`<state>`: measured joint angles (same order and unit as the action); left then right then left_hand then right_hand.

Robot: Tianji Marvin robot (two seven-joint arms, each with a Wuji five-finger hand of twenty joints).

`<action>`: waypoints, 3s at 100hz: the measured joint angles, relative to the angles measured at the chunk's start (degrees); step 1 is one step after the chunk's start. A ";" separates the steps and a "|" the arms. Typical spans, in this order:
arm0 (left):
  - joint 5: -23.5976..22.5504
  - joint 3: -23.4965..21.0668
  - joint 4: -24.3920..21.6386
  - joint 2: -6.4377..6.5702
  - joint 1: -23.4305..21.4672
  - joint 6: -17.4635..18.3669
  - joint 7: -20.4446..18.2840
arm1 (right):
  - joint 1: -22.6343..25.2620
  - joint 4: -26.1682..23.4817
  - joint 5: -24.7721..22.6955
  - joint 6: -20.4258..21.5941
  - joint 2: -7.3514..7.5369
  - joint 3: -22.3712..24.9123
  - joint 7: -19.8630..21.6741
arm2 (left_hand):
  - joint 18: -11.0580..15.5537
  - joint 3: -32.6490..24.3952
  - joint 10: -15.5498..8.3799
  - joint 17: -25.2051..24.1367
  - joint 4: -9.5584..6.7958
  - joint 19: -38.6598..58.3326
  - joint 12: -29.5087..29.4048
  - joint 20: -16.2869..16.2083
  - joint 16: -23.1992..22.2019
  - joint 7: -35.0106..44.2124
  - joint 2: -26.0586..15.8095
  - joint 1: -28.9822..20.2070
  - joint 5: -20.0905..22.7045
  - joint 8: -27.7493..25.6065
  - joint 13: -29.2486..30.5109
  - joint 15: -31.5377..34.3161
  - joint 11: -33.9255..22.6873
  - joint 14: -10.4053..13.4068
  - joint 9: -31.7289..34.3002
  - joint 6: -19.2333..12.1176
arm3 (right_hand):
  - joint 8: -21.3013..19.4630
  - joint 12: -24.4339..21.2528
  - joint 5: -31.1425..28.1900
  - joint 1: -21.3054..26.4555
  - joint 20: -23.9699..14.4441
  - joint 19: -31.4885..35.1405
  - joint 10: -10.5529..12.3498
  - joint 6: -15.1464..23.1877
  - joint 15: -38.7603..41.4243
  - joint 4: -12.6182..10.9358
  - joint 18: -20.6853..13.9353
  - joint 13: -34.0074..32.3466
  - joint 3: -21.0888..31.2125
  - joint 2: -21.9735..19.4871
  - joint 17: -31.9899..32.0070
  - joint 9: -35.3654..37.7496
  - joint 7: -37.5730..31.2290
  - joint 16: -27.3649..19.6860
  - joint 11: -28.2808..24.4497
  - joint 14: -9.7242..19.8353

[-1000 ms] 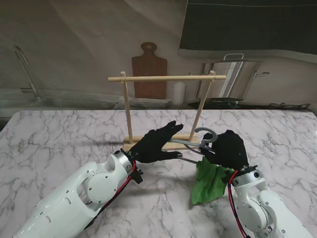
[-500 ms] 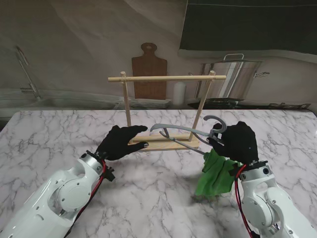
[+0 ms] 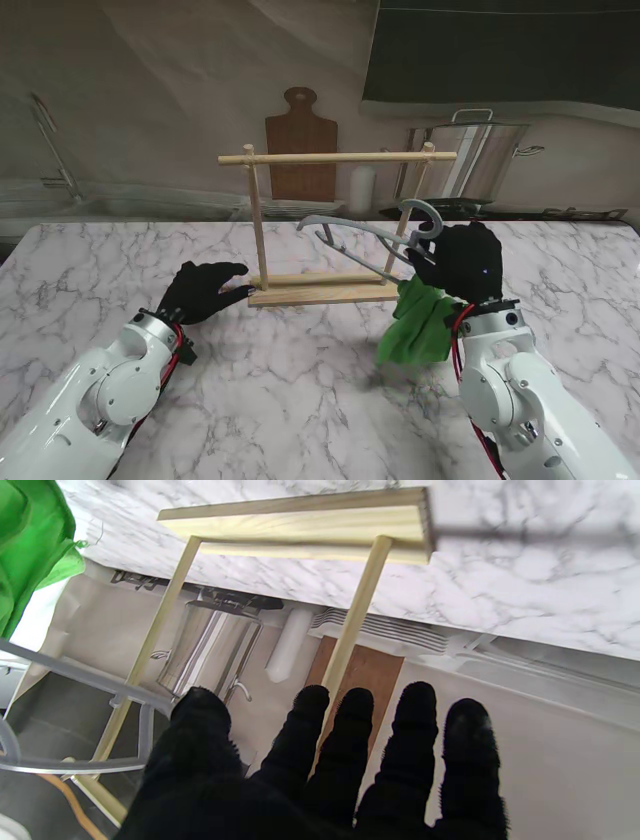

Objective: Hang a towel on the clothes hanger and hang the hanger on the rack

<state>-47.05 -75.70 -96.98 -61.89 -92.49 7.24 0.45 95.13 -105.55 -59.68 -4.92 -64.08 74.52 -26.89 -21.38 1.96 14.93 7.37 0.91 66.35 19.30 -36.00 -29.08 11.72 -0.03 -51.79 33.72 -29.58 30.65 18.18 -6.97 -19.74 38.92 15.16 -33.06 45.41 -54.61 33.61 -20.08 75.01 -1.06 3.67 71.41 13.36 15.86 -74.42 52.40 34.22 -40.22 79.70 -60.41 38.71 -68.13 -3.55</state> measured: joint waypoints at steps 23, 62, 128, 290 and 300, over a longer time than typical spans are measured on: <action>-1.87 -0.98 0.28 0.34 -0.38 -0.70 -1.54 | -4.51 1.11 -0.85 -7.02 -0.26 -3.76 1.84 | 0.00 0.00 0.00 0.00 0.00 0.00 0.01 -0.02 -0.10 0.00 -0.01 0.00 0.43 -0.13 0.00 0.00 0.00 0.00 0.00 -0.27 | 1.34 0.41 -0.63 -0.02 0.00 1.71 0.09 -1.52 3.51 0.00 0.01 0.00 1.84 1.18 -2.34 0.01 0.00 1.23 -2.94 0.00; -1.74 -1.76 0.96 0.35 -0.68 -1.08 -0.50 | -16.27 7.31 0.35 -16.86 -1.07 -12.81 4.49 | 0.00 0.00 0.00 -0.07 0.00 0.00 0.01 -0.02 -0.11 0.00 -0.01 -0.04 0.44 -0.78 0.00 0.00 0.01 0.01 0.00 -0.29 | 1.41 0.43 -1.15 -0.03 0.00 2.55 0.10 -2.19 4.26 0.00 0.05 0.00 2.60 2.30 -2.75 0.01 0.00 1.31 -3.70 0.00; -1.47 -2.10 1.19 0.38 -0.96 -1.24 -0.89 | -29.86 19.32 9.08 -24.16 -4.33 -19.93 4.33 | 0.00 0.00 0.00 -0.07 0.00 0.00 0.01 -0.02 -0.49 0.00 -0.28 -0.05 0.45 -0.82 0.00 0.00 0.04 0.01 0.00 -0.30 | 1.42 0.29 -1.46 -0.03 0.00 2.60 0.12 -2.20 4.32 0.00 0.10 0.00 2.60 2.30 -2.12 0.01 0.00 1.31 -3.90 0.01; -1.69 -0.60 2.12 0.49 0.18 -1.42 -0.95 | -10.01 7.02 6.30 -19.97 -4.59 -5.71 -3.50 | 0.01 0.00 0.00 -2.27 0.00 0.00 0.02 2.23 -0.54 0.00 -0.29 -0.06 0.47 -0.89 0.00 -0.13 0.05 0.01 0.00 -0.33 | -1.80 -17.38 16.58 -15.60 -2.37 -11.32 -5.28 -0.05 -42.16 -7.92 0.82 33.27 -23.77 -14.75 27.40 -39.15 25.65 -12.86 26.93 -1.82; -1.73 -0.59 2.12 0.49 0.20 -1.49 -0.97 | -7.36 6.52 6.84 -18.92 -4.59 -3.00 -6.97 | 0.01 0.00 -0.01 -2.27 0.00 0.00 0.02 2.23 -0.54 0.00 -0.29 -0.06 0.47 -0.89 0.00 -0.13 0.05 0.01 0.00 -0.33 | -1.80 -17.40 16.56 -15.60 -2.66 -11.64 -5.49 -0.05 -42.16 -7.92 0.82 33.27 -23.95 -14.75 27.48 -39.13 25.65 -13.31 26.93 -1.88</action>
<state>-48.78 -76.29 -94.85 -61.40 -92.29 5.74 -0.52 87.76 -99.03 -52.84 -23.84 -68.67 71.52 -33.86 -21.38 1.96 14.92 5.10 0.91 66.35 19.32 -33.77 -29.62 11.72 -0.32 -51.85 34.19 -30.47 30.65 18.06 -6.92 -19.73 38.92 14.84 -34.85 28.01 -38.05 18.01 -22.74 63.37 -6.55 3.62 29.25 5.44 16.67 -41.16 28.45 19.47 -12.74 40.57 -34.76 25.40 -41.20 -5.43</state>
